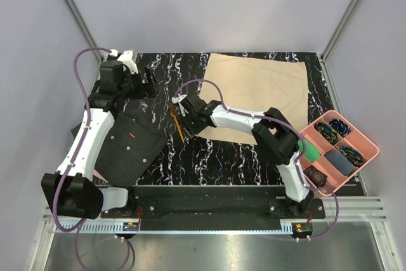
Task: Fold the napkin, place the utensils inside, and roll it up
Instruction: Flatten the napkin out
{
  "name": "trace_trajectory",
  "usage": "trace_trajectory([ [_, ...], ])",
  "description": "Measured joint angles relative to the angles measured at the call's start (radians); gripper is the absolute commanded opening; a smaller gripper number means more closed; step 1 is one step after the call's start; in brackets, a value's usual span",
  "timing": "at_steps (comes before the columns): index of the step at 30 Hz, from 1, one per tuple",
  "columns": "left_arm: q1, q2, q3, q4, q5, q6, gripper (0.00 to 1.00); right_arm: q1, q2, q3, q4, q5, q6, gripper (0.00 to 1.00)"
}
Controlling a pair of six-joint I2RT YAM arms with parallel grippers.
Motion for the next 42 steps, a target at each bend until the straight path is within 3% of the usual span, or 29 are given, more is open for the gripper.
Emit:
trace_trajectory([
  [6, 0.0, 0.0, 0.0, 0.0, 0.0, 0.0, 0.97, 0.03, 0.027, 0.003, 0.002, 0.039, -0.035, 0.5],
  [11, 0.001, 0.0, 0.0, 0.0, 0.0, 0.0, 0.97, 0.055, 0.04, 0.016, 0.006, 0.076, -0.058, 0.41],
  [23, 0.004, 0.0, 0.0, 0.0, 0.0, 0.0, 0.97, 0.064, 0.043, 0.01, 0.023, 0.142, -0.105, 0.0],
  [42, 0.011, 0.0, 0.0, 0.0, 0.0, 0.0, 0.97, 0.061, 0.033, 0.019, 0.028, -0.047, -0.04, 0.0],
])
